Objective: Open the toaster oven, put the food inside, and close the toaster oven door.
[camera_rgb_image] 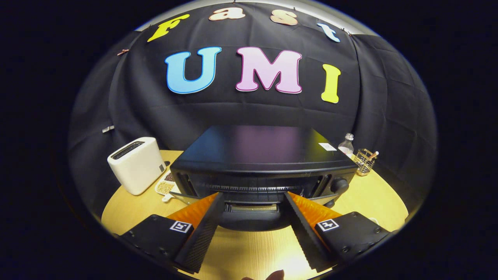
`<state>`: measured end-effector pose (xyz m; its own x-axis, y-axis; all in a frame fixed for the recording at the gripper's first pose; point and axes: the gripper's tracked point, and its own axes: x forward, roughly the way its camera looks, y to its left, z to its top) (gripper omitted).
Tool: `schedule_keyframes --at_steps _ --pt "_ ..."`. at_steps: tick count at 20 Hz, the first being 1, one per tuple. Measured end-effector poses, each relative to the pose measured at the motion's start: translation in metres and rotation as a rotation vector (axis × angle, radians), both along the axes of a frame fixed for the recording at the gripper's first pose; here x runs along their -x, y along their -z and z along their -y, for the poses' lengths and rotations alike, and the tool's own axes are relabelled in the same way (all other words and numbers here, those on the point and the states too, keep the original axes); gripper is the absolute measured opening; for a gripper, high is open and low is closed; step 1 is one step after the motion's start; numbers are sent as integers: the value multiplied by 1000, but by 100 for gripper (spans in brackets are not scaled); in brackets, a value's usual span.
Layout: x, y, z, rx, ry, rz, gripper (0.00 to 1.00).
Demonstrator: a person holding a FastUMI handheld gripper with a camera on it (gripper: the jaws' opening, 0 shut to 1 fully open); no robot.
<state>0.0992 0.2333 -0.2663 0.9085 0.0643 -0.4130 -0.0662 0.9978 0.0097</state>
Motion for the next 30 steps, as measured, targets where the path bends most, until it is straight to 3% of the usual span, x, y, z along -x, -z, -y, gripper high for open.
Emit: schedule_keyframes --at_steps 7,18,24,30 --pt "44 30 2 10 0 -77 100" --pt "101 111 20 -13 -33 -317 100" --pt "110 79 45 -37 -124 -287 100" --pt "117 36 130 -49 -193 -271 100"
